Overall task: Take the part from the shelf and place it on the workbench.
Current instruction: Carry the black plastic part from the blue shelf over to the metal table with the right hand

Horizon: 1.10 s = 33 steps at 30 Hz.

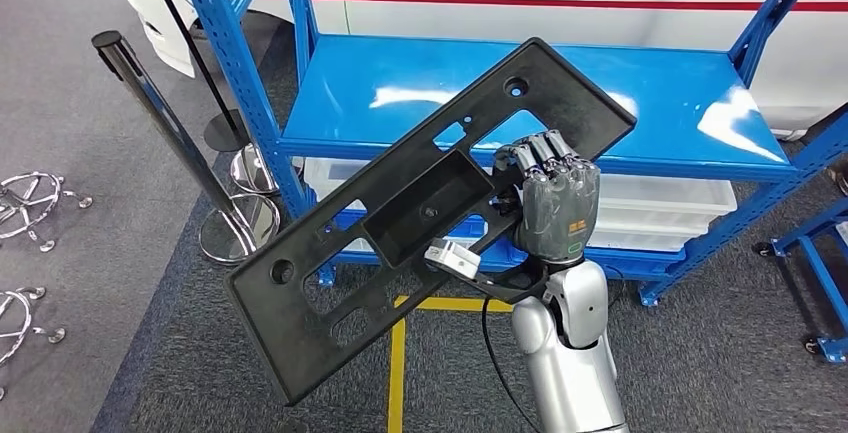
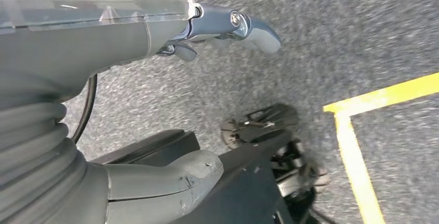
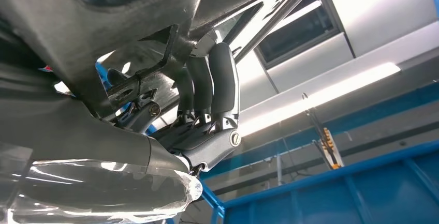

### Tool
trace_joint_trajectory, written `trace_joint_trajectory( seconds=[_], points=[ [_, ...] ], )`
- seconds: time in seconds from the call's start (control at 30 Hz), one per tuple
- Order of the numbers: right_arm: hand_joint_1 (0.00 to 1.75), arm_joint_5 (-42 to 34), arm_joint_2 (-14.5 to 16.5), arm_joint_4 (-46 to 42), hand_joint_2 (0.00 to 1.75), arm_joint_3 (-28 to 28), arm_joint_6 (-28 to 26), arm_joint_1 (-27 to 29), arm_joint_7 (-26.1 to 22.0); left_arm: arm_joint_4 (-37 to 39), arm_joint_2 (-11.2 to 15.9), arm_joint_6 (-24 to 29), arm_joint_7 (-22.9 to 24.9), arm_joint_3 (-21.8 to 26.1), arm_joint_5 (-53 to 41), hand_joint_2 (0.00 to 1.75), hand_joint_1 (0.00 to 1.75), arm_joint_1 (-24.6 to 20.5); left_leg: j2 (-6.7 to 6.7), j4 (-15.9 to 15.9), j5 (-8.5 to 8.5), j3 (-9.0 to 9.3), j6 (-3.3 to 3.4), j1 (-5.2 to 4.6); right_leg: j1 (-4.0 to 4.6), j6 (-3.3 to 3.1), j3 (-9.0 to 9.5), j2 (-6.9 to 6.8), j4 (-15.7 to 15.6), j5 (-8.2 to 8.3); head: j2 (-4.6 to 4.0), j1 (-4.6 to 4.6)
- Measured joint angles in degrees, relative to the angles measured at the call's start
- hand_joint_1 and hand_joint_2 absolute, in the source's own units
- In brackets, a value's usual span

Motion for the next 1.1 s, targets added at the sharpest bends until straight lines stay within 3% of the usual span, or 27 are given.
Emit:
trace_joint_trajectory(
  seconds=[0.07, 0.1, 0.17, 0.2, 0.23, 0.3, 0.33, 0.43, 0.47, 0.5, 0.53, 0.57, 0.63, 0.67, 0.73, 0.8, 0.83, 0.9, 0.97, 1.0, 1.03, 1.1],
  points=[
    [1.75, 0.29, -0.01, 0.07, 1.75, 0.04, 0.00, 0.03, 0.26, 0.00, 0.00, -0.02, -0.01, 0.02, -0.01, 1.75, 0.00, 0.01, 0.02, 0.62, 1.27, -2.34, -0.27, -0.04, -0.03, -0.01, 2.90, -0.01, -0.60, 2.71, 0.00, 0.00],
    [1.75, 0.53, -0.01, 0.09, 1.75, 0.16, 0.00, -0.01, 0.37, 0.00, 0.00, -0.04, -0.02, 0.03, -0.02, 1.75, 0.00, 0.00, 0.01, 1.07, 1.80, -3.37, -0.49, -0.03, -0.07, -0.10, 5.77, -0.01, -3.60, 3.51, 0.00, 0.00],
    [1.75, 1.11, 0.03, 0.07, 1.75, 0.65, -0.01, -0.12, 0.62, 0.00, -0.02, -0.11, -0.11, 0.05, -0.05, 1.75, 0.00, 0.02, -0.01, 1.99, 2.66, -4.89, -1.06, -0.17, 0.08, -0.40, 11.46, 0.10, -11.19, 2.23, 0.00, -0.04],
    [1.75, 1.34, 0.05, 0.05, 1.75, 0.95, -0.01, -0.18, 0.82, 0.00, -0.03, -0.15, -0.19, 0.06, -0.09, 1.75, 0.00, 0.04, -0.01, 2.28, 3.09, -5.31, -1.40, -0.24, 0.19, -0.63, 13.15, 0.17, -13.82, 1.24, 0.00, -0.04],
    [1.75, 1.54, 0.07, 0.04, 1.75, 1.20, -0.01, -0.20, 1.07, 0.00, -0.08, -0.20, -0.27, 0.08, -0.14, 1.75, 0.00, 0.07, -0.01, 2.34, 3.58, -5.55, -1.75, -0.25, 0.43, -0.97, 13.63, 0.22, -15.05, 0.80, 0.00, -0.04],
    [1.75, 1.82, 0.06, 0.07, 1.75, 1.54, 0.00, -0.28, 1.52, 0.01, -0.14, -0.29, -0.37, 0.12, -0.21, 1.75, 0.00, 0.15, -0.10, 2.40, 3.98, -5.98, -2.39, -0.03, 0.44, -1.94, 12.79, 0.08, -15.18, 1.74, 0.00, -0.02],
    [1.75, 1.90, 0.07, 0.08, 1.75, 1.75, 0.00, -0.34, 1.66, 0.02, -0.18, -0.32, -0.39, 0.15, -0.23, 1.75, 0.00, 0.21, -0.15, 3.28, 2.68, -6.52, -2.74, 0.12, 0.43, -2.51, 12.19, -0.01, -15.25, 2.42, 0.00, -0.03],
    [1.75, 2.11, 0.06, 0.08, 1.75, 2.44, 0.00, -0.43, 2.23, 0.02, -0.21, -0.39, -0.52, 0.19, -0.46, 1.75, 0.00, 0.26, -0.19, 11.74, -5.80, -8.98, -3.59, 0.36, 0.42, -3.50, 9.84, -0.15, -15.30, 4.58, 0.00, -0.07],
    [1.75, 2.25, 0.04, 0.08, 1.75, 2.60, 0.00, -0.37, 2.44, 0.02, -0.22, -0.40, -0.62, 0.19, -0.59, 1.75, 0.00, 0.25, -0.18, 15.14, -7.54, -9.45, -3.74, 0.39, 0.49, -3.55, 8.98, -0.18, -15.27, 5.26, 0.00, -0.07],
    [1.75, 2.38, 0.01, 0.07, 1.75, 2.70, 0.00, -0.25, 2.57, 0.02, -0.24, -0.40, -0.73, 0.19, -0.72, 1.75, 0.00, 0.25, -0.18, 17.49, -7.94, -9.36, -3.78, 0.41, 0.57, -3.56, 8.08, -0.21, -15.24, 5.95, 0.00, -0.07],
    [1.75, 2.51, -0.02, 0.02, 1.75, 2.76, 0.00, -0.08, 2.57, 0.02, -0.25, -0.40, -0.83, 0.19, -0.86, 1.75, 0.00, 0.26, -0.19, 18.16, -7.06, -8.47, -3.71, 0.40, 0.64, -3.54, 7.15, -0.23, -15.21, 6.63, 0.00, -0.07],
    [1.75, 2.62, -0.04, -0.05, 1.75, 2.79, 0.00, 0.11, 2.49, 0.02, -0.27, -0.39, -0.91, 0.19, -1.01, 1.75, 0.00, 0.27, -0.20, 16.88, -5.50, -6.57, -3.49, 0.35, 0.68, -3.50, 6.23, -0.24, -15.19, 7.31, 0.00, -0.07],
    [1.75, 2.80, -0.05, -0.29, 1.75, 2.79, -0.01, 0.38, 2.29, 0.01, -0.28, -0.37, -0.99, 0.19, -1.20, 1.75, 0.00, 0.17, -0.23, 9.62, -3.70, -0.41, -2.70, -0.03, 0.71, -3.28, 4.85, -0.21, -15.15, 8.54, 0.00, -0.07],
    [1.75, 2.87, -0.05, -0.45, 1.75, 2.79, -0.01, 0.42, 2.23, -0.01, -0.28, -0.34, -1.03, 0.19, -1.25, 1.75, 0.00, 0.06, -0.24, 5.21, -4.03, 2.70, -2.30, -0.28, 0.69, -3.06, 4.41, -0.24, -15.14, 9.12, 0.00, -0.06],
    [1.75, 2.95, -0.05, -0.68, 1.75, 2.79, -0.02, 0.47, 2.19, -0.02, -0.33, -0.30, -1.05, 0.19, -1.27, 1.75, 0.00, -0.11, -0.26, 0.05, -5.09, 5.83, -1.78, -0.77, 0.52, -2.45, 3.98, -0.41, -15.45, 10.29, 0.00, -0.06],
    [1.75, 2.97, -0.07, -0.73, 1.75, 2.78, -0.02, 0.56, 2.19, -0.02, -0.49, -0.29, -1.04, 0.20, -1.29, 1.75, 0.00, -0.14, -0.11, -1.32, -3.99, 5.65, -1.29, -0.82, 0.38, -1.84, 3.82, -0.44, -16.07, 11.19, 0.00, -0.07],
    [1.75, 2.98, -0.09, -0.75, 1.75, 2.78, -0.02, 0.59, 2.18, -0.02, -0.60, -0.29, -1.04, 0.20, -1.30, 1.75, 0.00, -0.15, 0.04, -1.94, -3.09, 5.43, -0.86, -0.71, 0.36, -1.57, 3.55, -0.33, -15.80, 10.48, 0.00, -0.05],
    [1.75, 2.98, -0.16, -0.84, 1.75, 2.75, -0.02, 0.63, 2.17, -0.02, -0.80, -0.30, -1.04, 0.21, -1.29, 1.75, 0.00, -0.18, 0.37, -2.78, -1.43, 4.67, -0.11, -0.40, 0.26, -1.08, 2.22, 0.01, -11.91, 6.03, 0.00, -0.04],
    [1.75, 3.03, -0.26, -0.89, 1.75, 2.75, -0.02, 0.79, 2.20, -0.02, -0.91, -0.31, -1.05, 0.21, -1.30, 1.75, 0.00, -0.22, 0.46, -2.61, -0.38, 3.19, 0.16, -0.39, -0.07, -0.46, 0.39, 0.18, -4.49, 1.06, 0.00, -0.04],
    [1.75, 3.09, -0.33, -0.89, 1.75, 2.75, -0.01, 0.89, 2.26, -0.02, -0.95, -0.31, -1.05, 0.21, -1.31, 1.75, 0.00, -0.22, 0.50, -2.35, 0.04, 2.38, 0.04, -0.33, -0.33, -0.12, -0.02, 0.18, -1.57, 0.30, 0.00, -0.03],
    [1.75, 3.19, -0.39, -0.89, 1.75, 2.75, -0.01, 0.98, 2.35, -0.02, -0.98, -0.31, -1.05, 0.21, -1.33, 1.75, 0.00, -0.20, 0.54, -2.02, 0.41, 1.53, -0.16, -0.22, -0.64, 0.24, 0.31, 0.16, -0.17, 0.77, 0.00, -0.03],
    [1.75, 3.45, -0.45, -0.90, 1.75, 2.75, -0.02, 1.04, 2.60, -0.02, -1.05, -0.23, -1.05, 0.21, -1.37, 1.75, 0.00, -0.21, 0.56, -0.86, 0.84, -0.19, -0.70, 0.15, -1.45, 1.04, 3.77, 0.09, -3.21, 3.66, 0.00, -0.04]
  ],
)
